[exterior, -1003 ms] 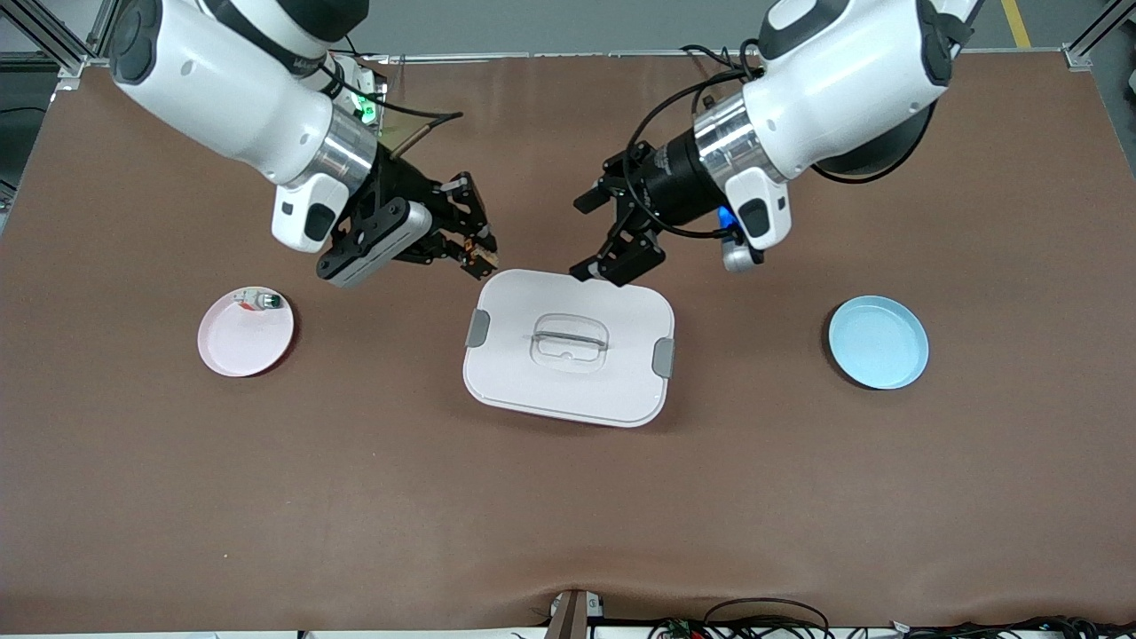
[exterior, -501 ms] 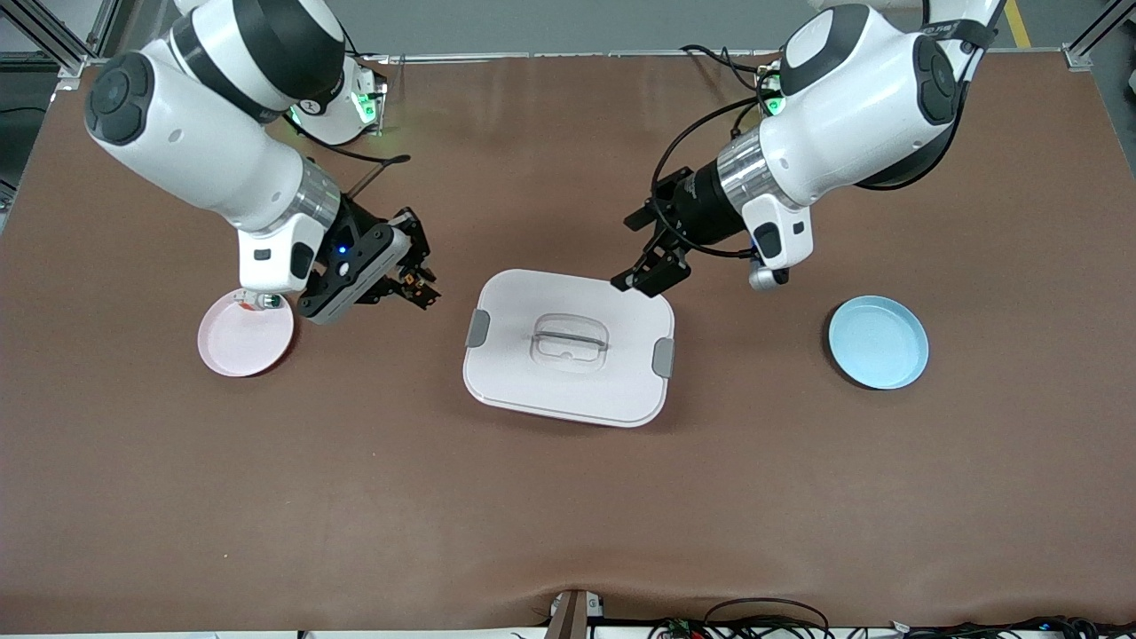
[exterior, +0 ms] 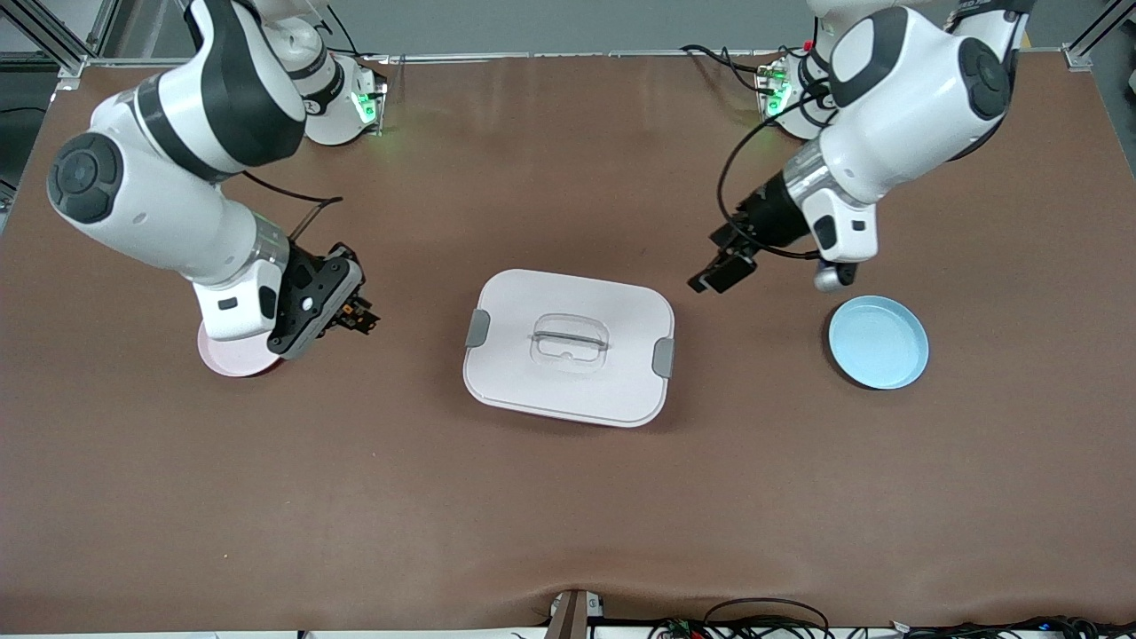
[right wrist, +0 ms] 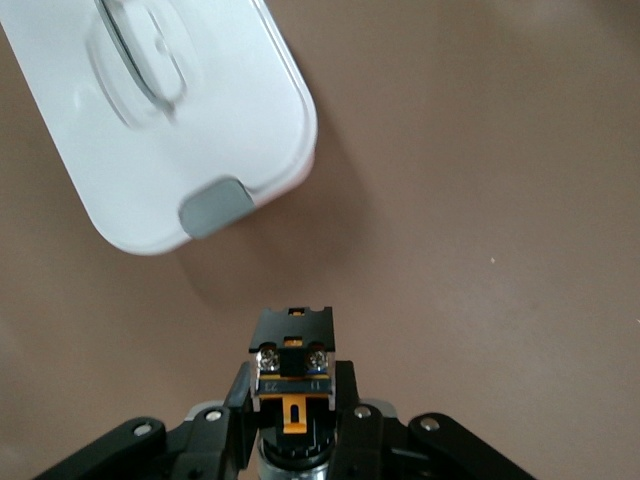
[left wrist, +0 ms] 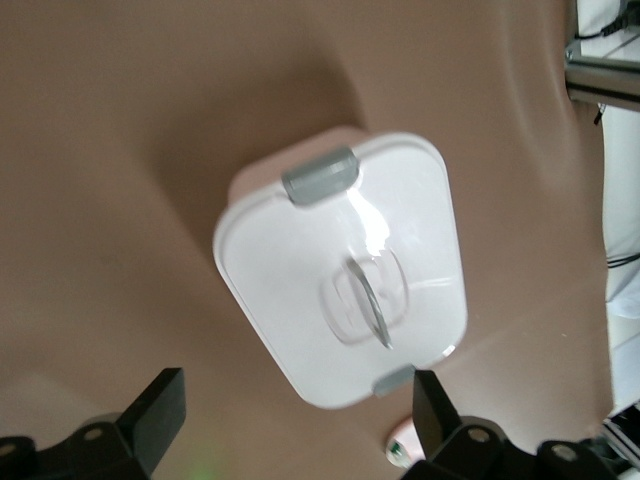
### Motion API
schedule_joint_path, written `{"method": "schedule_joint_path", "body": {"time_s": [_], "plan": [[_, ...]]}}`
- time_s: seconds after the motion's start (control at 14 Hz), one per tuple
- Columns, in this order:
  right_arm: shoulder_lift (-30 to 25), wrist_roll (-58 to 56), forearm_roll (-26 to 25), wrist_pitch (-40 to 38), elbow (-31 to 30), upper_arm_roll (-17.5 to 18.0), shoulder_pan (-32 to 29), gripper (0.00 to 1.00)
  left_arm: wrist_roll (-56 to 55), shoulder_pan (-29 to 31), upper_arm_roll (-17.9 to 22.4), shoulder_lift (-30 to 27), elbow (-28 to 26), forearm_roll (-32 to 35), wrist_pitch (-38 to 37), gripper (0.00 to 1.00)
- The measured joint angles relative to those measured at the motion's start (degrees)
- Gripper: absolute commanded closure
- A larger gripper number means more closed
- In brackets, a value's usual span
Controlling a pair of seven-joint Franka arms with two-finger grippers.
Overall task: Transfer orange switch to right arm and place
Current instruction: 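Carry the switch to the white plate while the left gripper withdraws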
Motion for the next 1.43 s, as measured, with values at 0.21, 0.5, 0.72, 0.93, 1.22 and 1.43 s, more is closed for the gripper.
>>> {"method": "schedule_joint_path", "body": {"time_s": [0.21, 0.5, 0.72, 0.93, 1.22, 1.43], "plan": [[0.0, -8.6, -2.8, 1.5, -2.6, 0.0, -2.6, 1.0, 11.1, 2.9, 0.0, -3.2, -5.2, 5.3, -1.0, 0.0], [0.0, -25.6, -3.0, 8.2, -8.6, -0.1, -9.0, 1.0, 30.4, 7.5, 0.1, -5.6, -8.1, 9.7, -1.8, 0.0], [0.0, -34.9, -3.9, 9.7, -11.1, -0.2, -13.3, 1.0, 44.7, 12.3, 0.3, -6.2, -7.8, 14.9, -6.9, 0.0], [-0.4, -38.4, -8.2, 10.8, -13.7, -0.1, -14.0, 1.0, 57.5, 18.1, 1.2, -6.8, -4.6, 15.5, -13.0, 0.0], [-2.1, -40.0, -14.7, 14.8, -18.9, -0.1, -15.9, 1.0, 60.6, 21.8, 1.8, -6.9, 3.6, 15.9, -16.6, 0.0], [-2.2, -42.8, -17.6, 19.9, -22.9, -0.2, -20.0, 1.0, 60.6, 21.9, 1.8, -6.8, 6.5, 19.4, -17.1, 0.0]]}}
